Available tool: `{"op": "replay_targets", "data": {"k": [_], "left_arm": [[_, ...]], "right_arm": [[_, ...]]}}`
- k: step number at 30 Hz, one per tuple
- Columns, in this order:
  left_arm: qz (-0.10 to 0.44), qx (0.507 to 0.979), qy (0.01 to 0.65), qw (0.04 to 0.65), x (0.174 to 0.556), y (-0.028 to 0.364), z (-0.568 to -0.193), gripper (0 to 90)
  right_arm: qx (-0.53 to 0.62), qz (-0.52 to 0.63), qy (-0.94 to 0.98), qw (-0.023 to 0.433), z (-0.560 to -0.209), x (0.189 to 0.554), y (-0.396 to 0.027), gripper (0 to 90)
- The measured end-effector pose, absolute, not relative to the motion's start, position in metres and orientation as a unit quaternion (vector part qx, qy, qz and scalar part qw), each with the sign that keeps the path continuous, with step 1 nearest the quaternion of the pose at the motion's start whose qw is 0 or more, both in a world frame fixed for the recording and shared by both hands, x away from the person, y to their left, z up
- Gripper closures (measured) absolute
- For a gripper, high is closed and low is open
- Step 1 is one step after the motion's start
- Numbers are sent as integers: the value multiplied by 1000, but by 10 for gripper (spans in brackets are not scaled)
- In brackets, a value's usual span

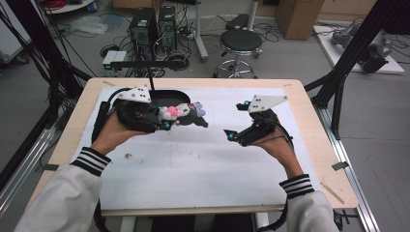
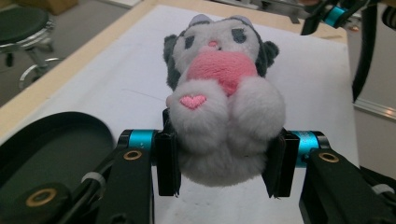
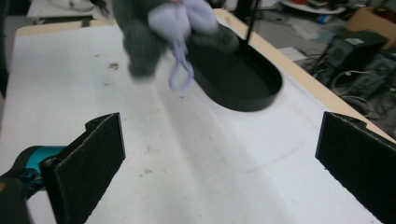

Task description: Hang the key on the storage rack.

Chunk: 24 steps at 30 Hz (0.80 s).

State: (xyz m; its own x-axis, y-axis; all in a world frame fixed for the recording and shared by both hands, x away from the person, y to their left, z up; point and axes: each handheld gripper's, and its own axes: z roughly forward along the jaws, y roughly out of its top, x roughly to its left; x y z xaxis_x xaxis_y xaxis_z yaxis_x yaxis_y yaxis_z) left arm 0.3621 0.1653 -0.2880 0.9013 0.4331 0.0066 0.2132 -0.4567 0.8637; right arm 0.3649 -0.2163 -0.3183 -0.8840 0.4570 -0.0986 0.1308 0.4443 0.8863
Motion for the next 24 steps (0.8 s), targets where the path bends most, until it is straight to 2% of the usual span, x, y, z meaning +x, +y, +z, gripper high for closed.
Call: {"op": "replay_targets", "data": {"k": [9, 17, 24], "left_arm": [[170, 810, 261, 496, 359, 200, -287, 560], [193, 784, 304, 506, 357, 228, -287, 559], [234, 755, 343, 507, 352, 252, -285, 560]], "right_arm": [[231, 535, 791, 185, -338, 347, -261, 4], [271, 564, 751, 213, -355, 334, -294, 4], [297, 578, 723, 235, -371, 322, -314, 3]]}}
